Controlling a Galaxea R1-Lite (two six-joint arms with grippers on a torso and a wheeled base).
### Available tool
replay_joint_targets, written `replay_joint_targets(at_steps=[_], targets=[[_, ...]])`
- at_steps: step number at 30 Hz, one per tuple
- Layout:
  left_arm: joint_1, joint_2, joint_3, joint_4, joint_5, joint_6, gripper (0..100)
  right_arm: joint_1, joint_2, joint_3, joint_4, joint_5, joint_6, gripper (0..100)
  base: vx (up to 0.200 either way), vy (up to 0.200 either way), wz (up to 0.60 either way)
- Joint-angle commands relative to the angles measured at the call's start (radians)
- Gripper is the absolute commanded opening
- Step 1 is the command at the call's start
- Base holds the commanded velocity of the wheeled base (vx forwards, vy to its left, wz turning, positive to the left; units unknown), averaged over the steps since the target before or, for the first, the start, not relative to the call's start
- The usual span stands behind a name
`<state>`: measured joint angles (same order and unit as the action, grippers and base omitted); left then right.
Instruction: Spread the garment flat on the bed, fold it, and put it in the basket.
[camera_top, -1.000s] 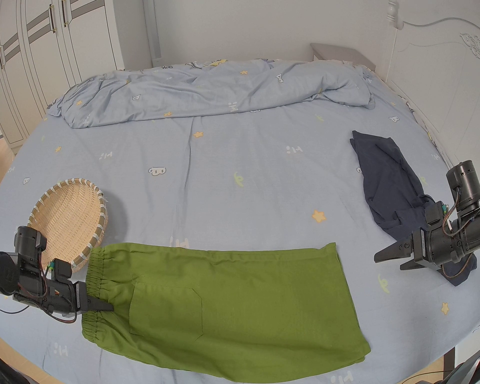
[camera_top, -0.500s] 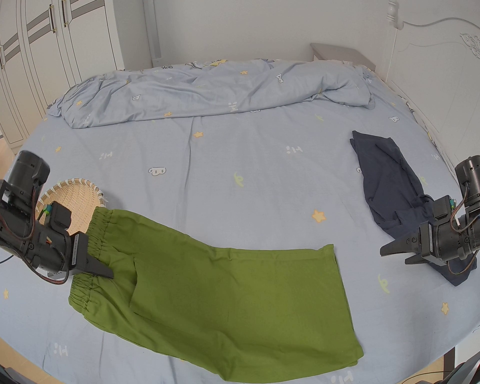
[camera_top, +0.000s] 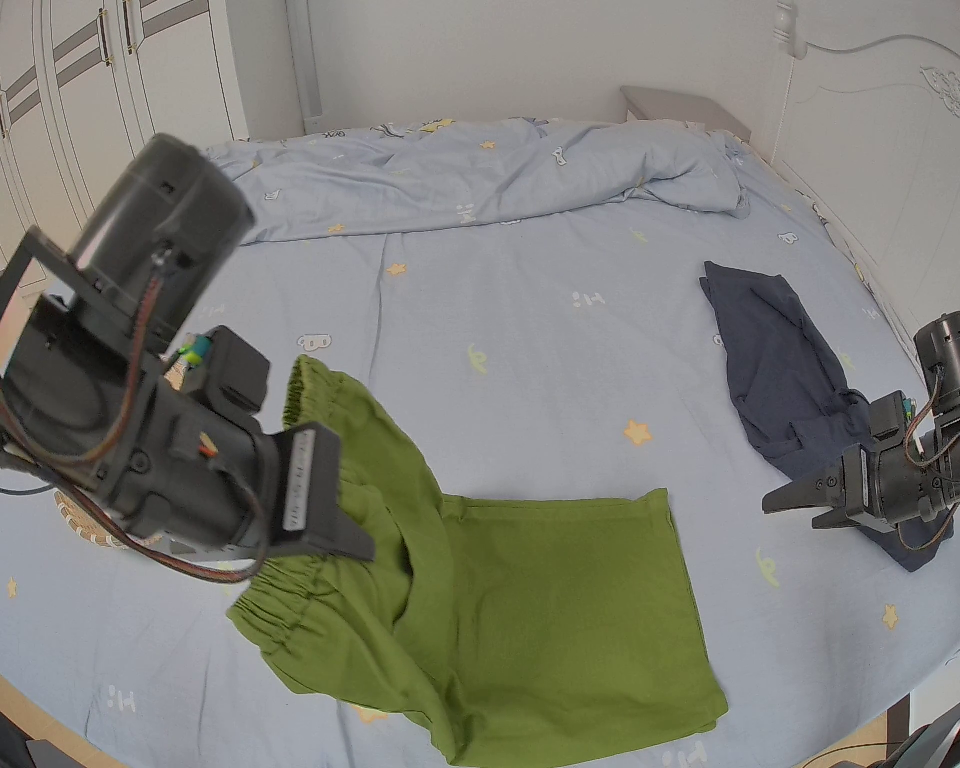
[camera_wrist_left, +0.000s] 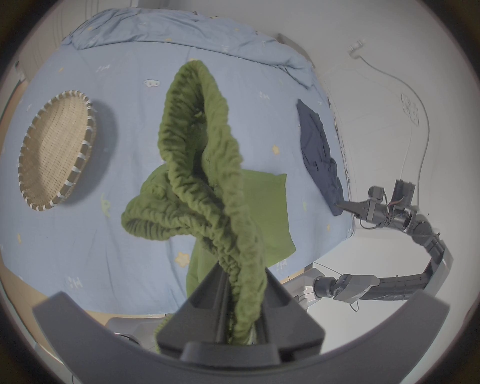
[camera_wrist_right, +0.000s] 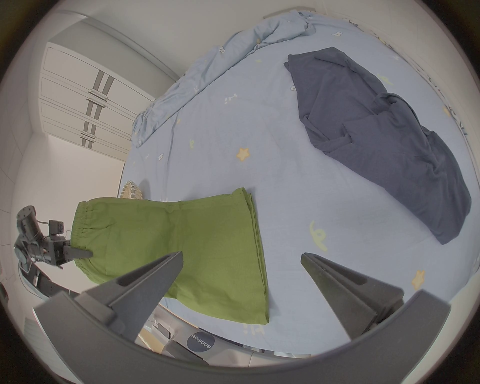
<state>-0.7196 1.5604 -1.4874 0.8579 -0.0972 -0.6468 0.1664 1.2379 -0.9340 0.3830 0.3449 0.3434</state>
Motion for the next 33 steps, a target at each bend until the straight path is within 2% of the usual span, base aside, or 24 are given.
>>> replay_joint_targets(at_steps=[1, 6, 12, 19, 31, 32, 33], targets=[[-0.135, 0.135, -0.066, 0.016, 0.071, -0.048, 0, 0.001, 0.005, 0.006, -0.003, -0.001, -0.001, 100, 0.000, 0.000, 0.00], [-0.146, 0.182, -0.086, 0.015, 0.079, -0.036, 0, 0.001, 0.005, 0.006, -0.003, -0.001, -0.001, 100, 0.000, 0.000, 0.00], [-0.207, 0.210, -0.129, 0.007, 0.079, -0.034, 0, 0.001, 0.009, 0.006, -0.003, -0.001, -0.001, 100, 0.000, 0.000, 0.00], [-0.276, 0.244, -0.163, -0.031, 0.082, 0.018, 0, 0.001, 0.008, 0.006, -0.003, -0.001, -0.001, 100, 0.000, 0.000, 0.00], [-0.297, 0.317, -0.197, -0.086, 0.114, 0.009, 0, 0.001, 0.009, 0.008, -0.003, -0.001, -0.001, 100, 0.000, 0.000, 0.00], [-0.304, 0.323, -0.197, -0.097, 0.114, 0.007, 100, 0.001, 0.011, 0.008, -0.003, -0.001, -0.001, 100, 0.000, 0.000, 0.00], [-0.307, 0.326, -0.197, -0.103, 0.114, 0.007, 100, 0.001, 0.011, 0.008, -0.003, -0.001, -0.001, 100, 0.000, 0.000, 0.00]])
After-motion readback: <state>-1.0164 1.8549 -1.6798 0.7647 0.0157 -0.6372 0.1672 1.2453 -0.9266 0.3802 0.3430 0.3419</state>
